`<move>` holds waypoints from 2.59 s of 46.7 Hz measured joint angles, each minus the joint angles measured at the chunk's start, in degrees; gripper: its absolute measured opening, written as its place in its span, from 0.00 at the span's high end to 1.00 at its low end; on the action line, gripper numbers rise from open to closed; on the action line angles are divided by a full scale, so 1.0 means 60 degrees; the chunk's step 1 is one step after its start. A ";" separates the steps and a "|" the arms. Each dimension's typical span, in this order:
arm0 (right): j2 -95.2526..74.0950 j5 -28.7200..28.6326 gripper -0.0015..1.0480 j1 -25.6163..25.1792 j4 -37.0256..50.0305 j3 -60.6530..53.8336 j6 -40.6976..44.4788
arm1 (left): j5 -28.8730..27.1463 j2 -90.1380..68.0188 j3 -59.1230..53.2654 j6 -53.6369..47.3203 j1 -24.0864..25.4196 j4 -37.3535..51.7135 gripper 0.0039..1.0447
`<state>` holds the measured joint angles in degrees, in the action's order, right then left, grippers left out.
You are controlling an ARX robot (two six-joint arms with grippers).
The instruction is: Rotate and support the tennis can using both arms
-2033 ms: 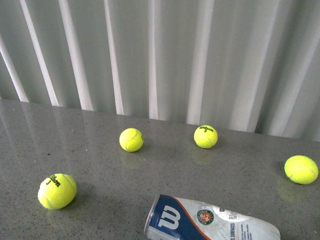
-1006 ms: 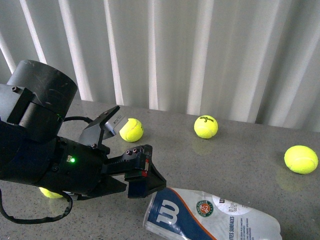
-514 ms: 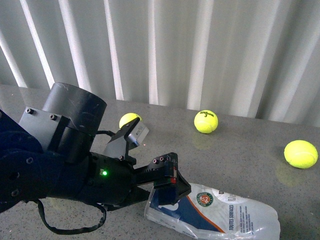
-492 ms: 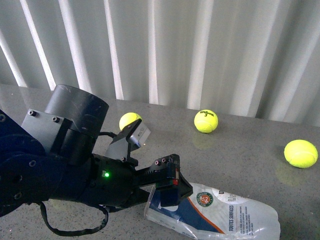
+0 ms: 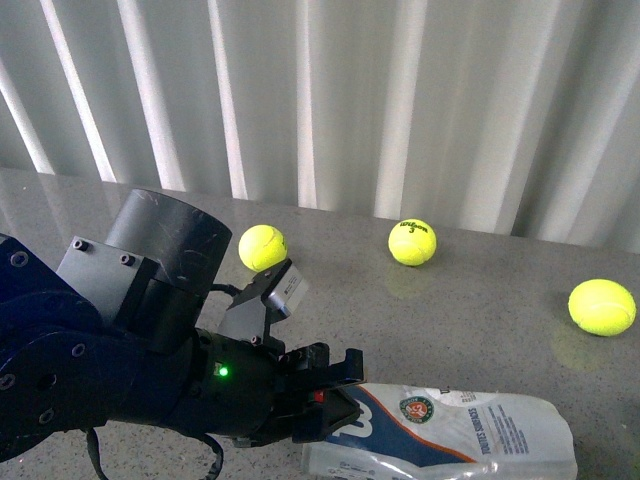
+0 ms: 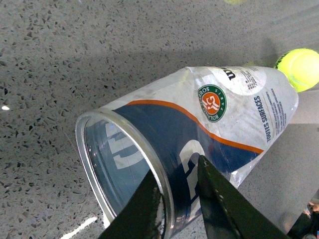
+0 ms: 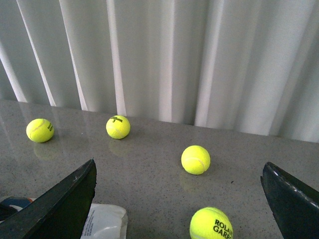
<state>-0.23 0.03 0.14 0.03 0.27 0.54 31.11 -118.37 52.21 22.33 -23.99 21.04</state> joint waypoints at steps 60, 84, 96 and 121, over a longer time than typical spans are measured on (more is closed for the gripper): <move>0.0000 0.0000 0.07 0.0000 0.0000 0.0000 0.0000 | -0.5756 0.2178 0.6448 -1.7883 -0.2783 -1.1468 0.97; 0.0000 0.0000 0.07 0.0000 0.0000 0.0000 0.0000 | -0.5741 0.0244 0.9136 -1.8393 -0.2623 -1.2852 0.97; 0.0000 0.0000 0.07 0.0000 0.0000 0.0000 0.0000 | -0.5654 -0.0466 0.9817 -1.8433 -0.2437 -1.3329 0.97; 0.0000 0.0000 0.07 0.0000 0.0000 0.0000 0.0000 | -0.5344 -0.0718 0.9872 -1.8207 -0.2441 -1.3089 0.51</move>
<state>-0.23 0.03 0.14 0.03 0.27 0.54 -0.95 -122.67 111.44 -86.91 -38.63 -57.49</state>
